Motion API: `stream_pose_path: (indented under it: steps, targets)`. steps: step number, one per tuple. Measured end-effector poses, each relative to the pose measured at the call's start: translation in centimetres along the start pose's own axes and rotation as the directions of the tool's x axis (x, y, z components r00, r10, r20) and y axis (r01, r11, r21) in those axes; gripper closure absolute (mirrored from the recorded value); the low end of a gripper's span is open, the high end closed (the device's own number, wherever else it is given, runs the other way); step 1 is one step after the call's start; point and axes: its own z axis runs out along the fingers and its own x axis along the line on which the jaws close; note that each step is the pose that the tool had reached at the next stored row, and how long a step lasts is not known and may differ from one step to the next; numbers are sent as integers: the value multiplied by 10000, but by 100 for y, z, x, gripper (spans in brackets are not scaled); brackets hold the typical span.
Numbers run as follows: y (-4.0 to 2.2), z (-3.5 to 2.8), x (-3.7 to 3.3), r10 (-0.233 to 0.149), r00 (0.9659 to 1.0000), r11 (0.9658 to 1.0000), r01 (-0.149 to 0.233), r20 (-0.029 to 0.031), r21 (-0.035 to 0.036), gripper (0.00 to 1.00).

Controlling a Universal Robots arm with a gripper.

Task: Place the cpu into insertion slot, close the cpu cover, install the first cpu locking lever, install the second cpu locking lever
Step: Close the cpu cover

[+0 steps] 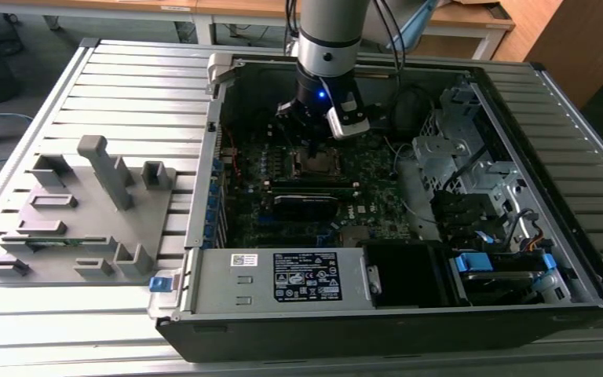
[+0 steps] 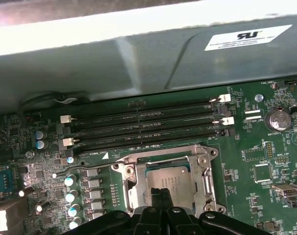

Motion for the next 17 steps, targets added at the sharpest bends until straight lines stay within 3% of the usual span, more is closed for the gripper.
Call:
stream_pose_path:
  steps: [4,9,12,17]
  targets:
    - [-7,5,43,-1,10000,10000,1,32,-5,89]
    - [-8,5,47,-2,10000,10000,2,33,-1,89]
    - [-8,7,47,-2,10000,9999,1,57,138,89]
    - [-11,13,64,-3,10000,9999,2,89,140,89]
